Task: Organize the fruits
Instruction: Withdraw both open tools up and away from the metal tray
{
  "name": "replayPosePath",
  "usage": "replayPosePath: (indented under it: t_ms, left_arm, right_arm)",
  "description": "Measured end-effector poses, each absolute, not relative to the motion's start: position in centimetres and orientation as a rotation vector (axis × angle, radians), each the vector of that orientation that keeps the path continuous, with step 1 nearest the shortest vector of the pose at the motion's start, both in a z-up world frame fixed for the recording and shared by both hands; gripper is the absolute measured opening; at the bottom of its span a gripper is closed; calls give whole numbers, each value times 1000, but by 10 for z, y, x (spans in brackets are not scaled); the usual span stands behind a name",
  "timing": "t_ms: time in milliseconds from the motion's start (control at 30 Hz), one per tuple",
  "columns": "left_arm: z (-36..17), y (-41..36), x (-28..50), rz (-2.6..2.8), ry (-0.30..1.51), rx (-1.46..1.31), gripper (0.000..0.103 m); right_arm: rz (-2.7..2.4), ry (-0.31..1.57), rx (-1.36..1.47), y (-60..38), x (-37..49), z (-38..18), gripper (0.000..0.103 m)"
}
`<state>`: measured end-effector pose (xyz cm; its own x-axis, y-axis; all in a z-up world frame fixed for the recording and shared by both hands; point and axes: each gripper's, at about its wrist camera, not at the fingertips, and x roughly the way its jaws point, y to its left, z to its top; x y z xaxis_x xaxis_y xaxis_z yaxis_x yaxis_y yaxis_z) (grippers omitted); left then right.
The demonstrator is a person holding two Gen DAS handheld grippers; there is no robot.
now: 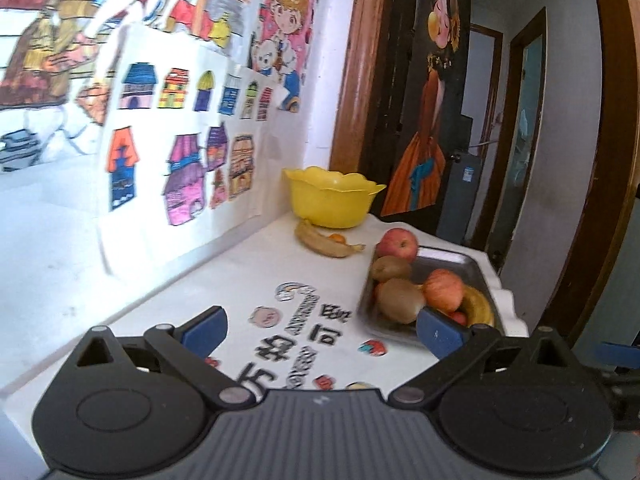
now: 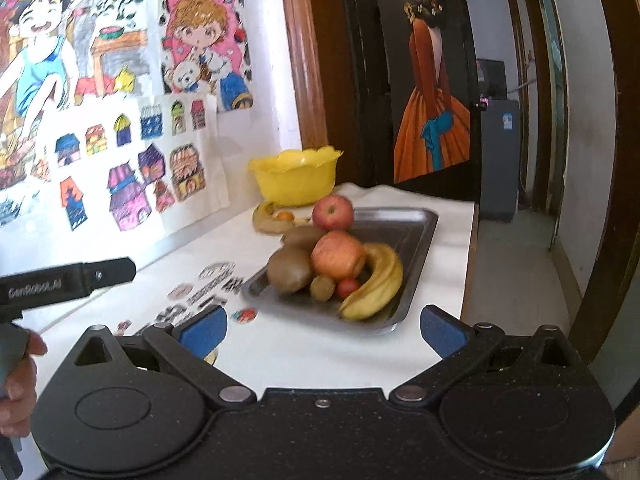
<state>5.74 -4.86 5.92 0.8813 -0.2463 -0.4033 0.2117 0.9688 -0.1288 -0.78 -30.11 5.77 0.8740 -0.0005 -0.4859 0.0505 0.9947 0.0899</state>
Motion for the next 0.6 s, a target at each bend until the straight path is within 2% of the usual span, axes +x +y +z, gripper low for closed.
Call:
replayPosePath:
  t_ms: [300,600]
  left_arm:
    - [42,-16,58,-230,454,-90,103]
    - [12,-14,124,-214,579,-92,103]
  right_arm:
    - [-31,579,82,-259,-26,40,102]
    - [41,656,139,-261,27,18,102]
